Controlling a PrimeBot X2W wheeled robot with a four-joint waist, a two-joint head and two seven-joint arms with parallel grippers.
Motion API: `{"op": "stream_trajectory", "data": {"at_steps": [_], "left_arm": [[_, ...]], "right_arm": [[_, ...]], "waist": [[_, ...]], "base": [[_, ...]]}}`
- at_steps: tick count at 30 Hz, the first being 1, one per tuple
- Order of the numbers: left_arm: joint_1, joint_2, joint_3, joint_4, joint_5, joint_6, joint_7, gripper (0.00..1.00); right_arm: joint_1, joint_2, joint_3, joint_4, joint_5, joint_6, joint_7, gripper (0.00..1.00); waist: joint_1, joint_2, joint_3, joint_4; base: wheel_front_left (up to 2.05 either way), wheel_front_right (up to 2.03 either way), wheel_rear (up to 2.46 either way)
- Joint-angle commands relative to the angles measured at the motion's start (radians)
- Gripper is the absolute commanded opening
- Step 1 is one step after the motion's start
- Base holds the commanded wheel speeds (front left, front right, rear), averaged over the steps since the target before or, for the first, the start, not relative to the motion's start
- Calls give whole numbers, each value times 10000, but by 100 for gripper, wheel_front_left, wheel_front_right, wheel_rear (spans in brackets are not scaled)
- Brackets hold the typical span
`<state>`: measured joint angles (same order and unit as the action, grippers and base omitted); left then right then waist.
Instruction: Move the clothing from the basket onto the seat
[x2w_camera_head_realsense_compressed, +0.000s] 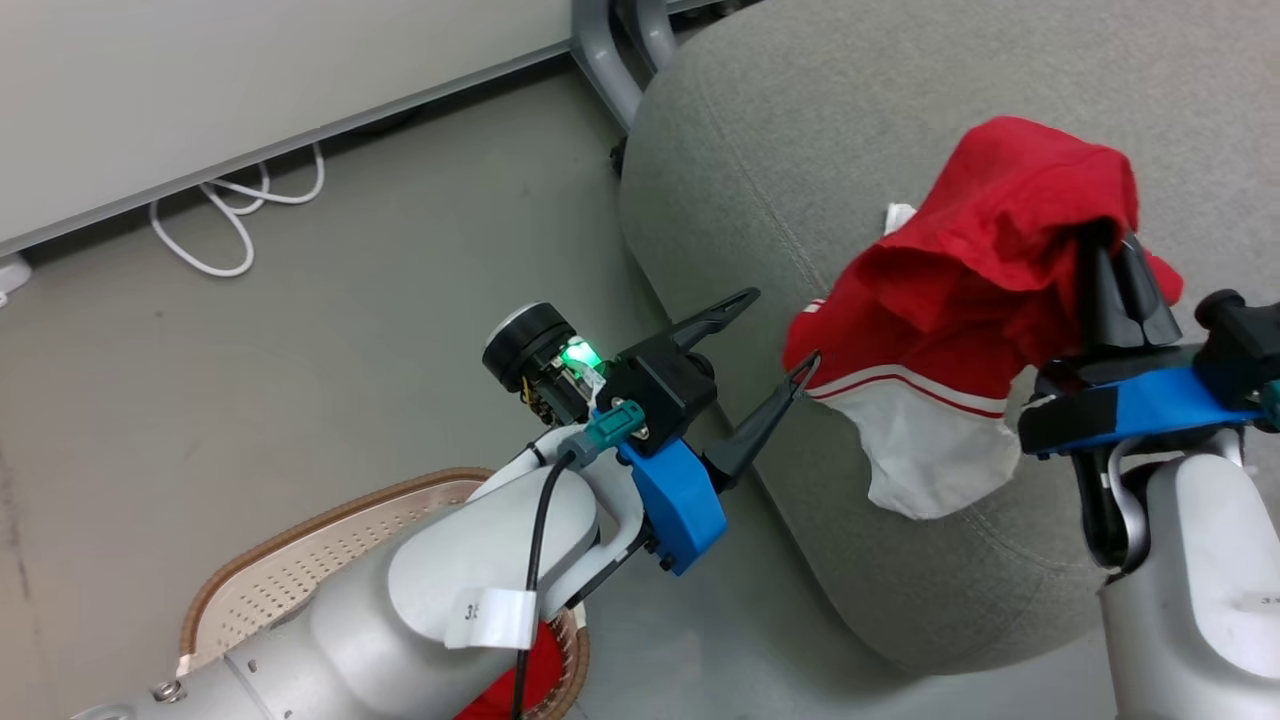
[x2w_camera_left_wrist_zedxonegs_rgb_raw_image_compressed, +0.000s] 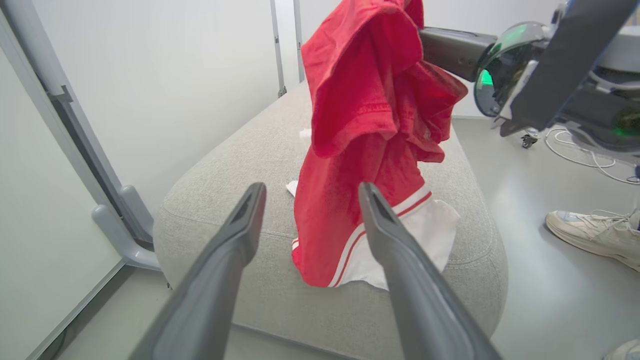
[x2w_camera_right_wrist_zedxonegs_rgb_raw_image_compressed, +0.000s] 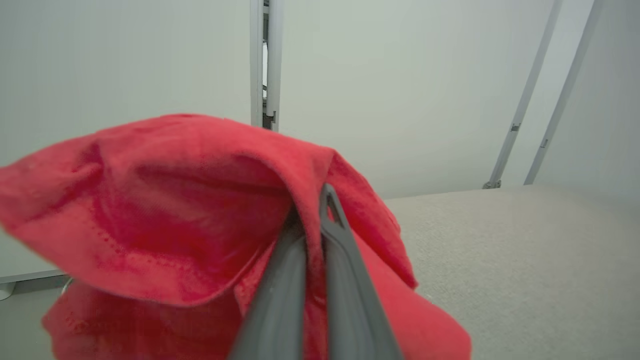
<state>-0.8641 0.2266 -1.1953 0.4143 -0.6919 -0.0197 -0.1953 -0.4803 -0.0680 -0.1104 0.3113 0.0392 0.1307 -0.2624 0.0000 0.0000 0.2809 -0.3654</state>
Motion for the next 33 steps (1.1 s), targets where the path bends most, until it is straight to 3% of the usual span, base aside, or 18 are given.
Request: {"op": "stream_trajectory", "data": {"at_steps": [1, 19, 26, 33], "left_arm": [[54, 63, -19, -48, 97, 4, 0, 100], [-221, 145, -155, -501, 342, 213, -105, 100], [-585, 400, -70, -787, 577, 385, -50, 100], [-1421, 738, -4, -1270, 988, 521, 293, 100]], "right_arm": [[110, 31, -84, -89, 44, 3, -38, 0], [605, 69, -702, -560, 173, 1, -38, 0], [-549, -9, -853, -843, 255, 1, -39, 0], [-2832, -781, -1681, -1192, 452, 1, -38, 0]], "waist": [[0, 0, 85, -135], [0, 0, 554, -413], [0, 0, 1379, -359], [0, 0, 2989, -39]], "base": [[0, 0, 0], [0, 0, 0], [0, 0, 0], [0, 0, 0]]}}
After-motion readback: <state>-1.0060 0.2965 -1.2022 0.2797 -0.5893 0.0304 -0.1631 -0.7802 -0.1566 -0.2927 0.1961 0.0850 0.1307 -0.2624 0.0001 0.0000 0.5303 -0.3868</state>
